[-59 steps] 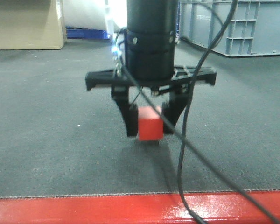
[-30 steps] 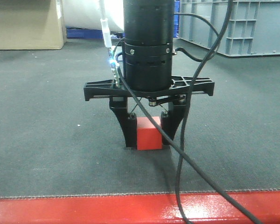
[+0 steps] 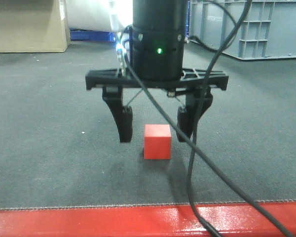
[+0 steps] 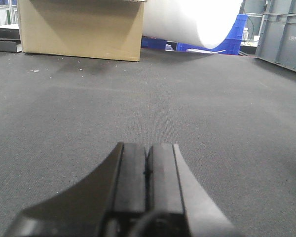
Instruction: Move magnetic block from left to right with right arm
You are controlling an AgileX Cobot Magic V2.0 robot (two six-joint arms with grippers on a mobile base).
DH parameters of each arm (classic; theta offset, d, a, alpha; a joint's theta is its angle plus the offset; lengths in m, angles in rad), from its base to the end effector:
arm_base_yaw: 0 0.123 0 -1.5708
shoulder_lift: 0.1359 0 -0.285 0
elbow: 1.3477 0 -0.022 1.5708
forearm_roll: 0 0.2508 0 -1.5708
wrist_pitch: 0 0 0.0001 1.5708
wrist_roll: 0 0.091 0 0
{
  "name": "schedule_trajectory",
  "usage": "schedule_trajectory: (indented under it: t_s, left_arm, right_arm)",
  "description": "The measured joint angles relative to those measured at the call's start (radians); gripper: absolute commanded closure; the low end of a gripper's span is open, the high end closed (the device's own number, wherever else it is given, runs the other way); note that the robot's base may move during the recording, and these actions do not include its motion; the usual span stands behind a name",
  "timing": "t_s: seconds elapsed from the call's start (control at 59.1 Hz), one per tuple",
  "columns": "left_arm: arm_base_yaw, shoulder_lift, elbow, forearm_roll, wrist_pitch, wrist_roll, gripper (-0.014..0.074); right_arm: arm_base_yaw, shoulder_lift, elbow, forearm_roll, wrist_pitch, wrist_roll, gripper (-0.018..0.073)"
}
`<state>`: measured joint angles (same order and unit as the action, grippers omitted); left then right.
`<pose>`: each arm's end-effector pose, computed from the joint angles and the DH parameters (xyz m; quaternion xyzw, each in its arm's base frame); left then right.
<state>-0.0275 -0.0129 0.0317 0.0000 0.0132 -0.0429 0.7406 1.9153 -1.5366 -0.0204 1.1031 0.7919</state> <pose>0.0567 -0.0016 0.2020 -0.0053 0.6873 -0.0256 0.7259 0.2920 0.2647 0.2351 0.0218 0.9958 0.0542 0.0700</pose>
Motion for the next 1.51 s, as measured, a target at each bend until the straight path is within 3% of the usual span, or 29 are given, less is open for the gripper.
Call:
schedule_trajectory:
  t_s: [0.271,0.339,0.457,0.593,0.745,0.863,1.033,1.134,1.371,1.507]
  left_arm:
    - [0.000,0.000,0.000,0.000,0.000,0.000,0.0712]
    - [0.000,0.000,0.000,0.000,0.000,0.000,0.0713]
    - [0.000,0.000,0.000,0.000,0.000,0.000,0.0713]
    - [0.000,0.000,0.000,0.000,0.000,0.000,0.0713]
    - [0.000,0.000,0.000,0.000,0.000,0.000,0.0713]
    - [0.000,0.000,0.000,0.000,0.000,0.000,0.0713]
    - [0.000,0.000,0.000,0.000,0.000,0.000,0.0713]
    - [0.000,0.000,0.000,0.000,0.000,0.000,0.0713]
    - [0.000,0.000,0.000,0.000,0.000,0.000,0.0713]
    - [0.000,0.000,0.000,0.000,0.000,0.000,0.0713]
  right_arm:
    - [0.000,-0.142,0.042,-0.010,-0.015,-0.037,-0.0009]
    - [-0.004,-0.209,0.085,-0.017,-0.046,-0.055,0.0064]
    - [-0.033,-0.339,0.189,-0.017,-0.106,-0.075,0.0269]
    - [-0.119,-0.485,0.312,-0.017,-0.154,-0.089,0.0505]
    - [-0.247,-0.607,0.421,-0.009,-0.205,-0.196,0.0501]
    - [-0.368,-0.684,0.507,0.037,-0.278,-0.423,0.0501]
    - [-0.512,-0.793,0.629,0.119,-0.485,-0.785,0.0501]
    - [-0.568,-0.873,0.708,0.136,-0.619,-0.918,0.0501]
    - [-0.606,-1.121,0.943,0.214,-0.951,-0.978,0.0501]
    - [-0.606,-1.312,1.083,0.236,-1.052,-0.963,0.0501]
